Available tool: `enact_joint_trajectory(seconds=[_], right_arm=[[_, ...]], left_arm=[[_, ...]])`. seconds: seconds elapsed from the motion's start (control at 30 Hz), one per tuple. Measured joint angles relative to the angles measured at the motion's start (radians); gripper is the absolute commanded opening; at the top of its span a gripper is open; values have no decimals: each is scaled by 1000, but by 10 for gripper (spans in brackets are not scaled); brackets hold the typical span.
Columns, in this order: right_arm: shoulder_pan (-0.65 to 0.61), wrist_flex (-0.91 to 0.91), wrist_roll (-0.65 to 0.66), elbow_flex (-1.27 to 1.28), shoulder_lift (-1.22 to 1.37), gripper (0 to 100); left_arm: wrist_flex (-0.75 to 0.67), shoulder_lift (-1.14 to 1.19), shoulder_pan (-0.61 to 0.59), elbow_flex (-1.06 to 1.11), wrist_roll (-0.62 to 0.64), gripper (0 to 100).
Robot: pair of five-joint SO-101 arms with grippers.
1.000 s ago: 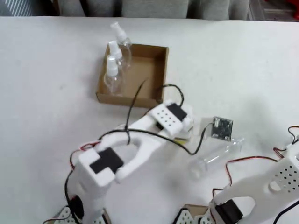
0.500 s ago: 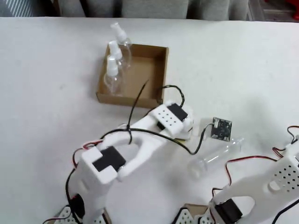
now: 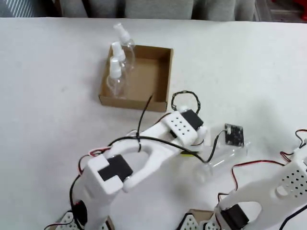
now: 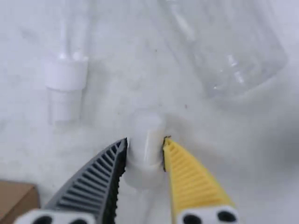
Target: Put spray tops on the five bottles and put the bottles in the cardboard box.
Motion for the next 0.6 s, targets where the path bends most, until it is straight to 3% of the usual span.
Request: enact_joint_trajectory(seconds=[0.17,0.37,0.6], right_arm=[[0,11,0,0,-5,16],[0,109,0,0,-97,16],[0,170,-107,0,-170,16]], left_arm=[[87,-71,2,-11,190,20],[147,-172,-6,49,292,20],[0,-434,-87,394,321,20]])
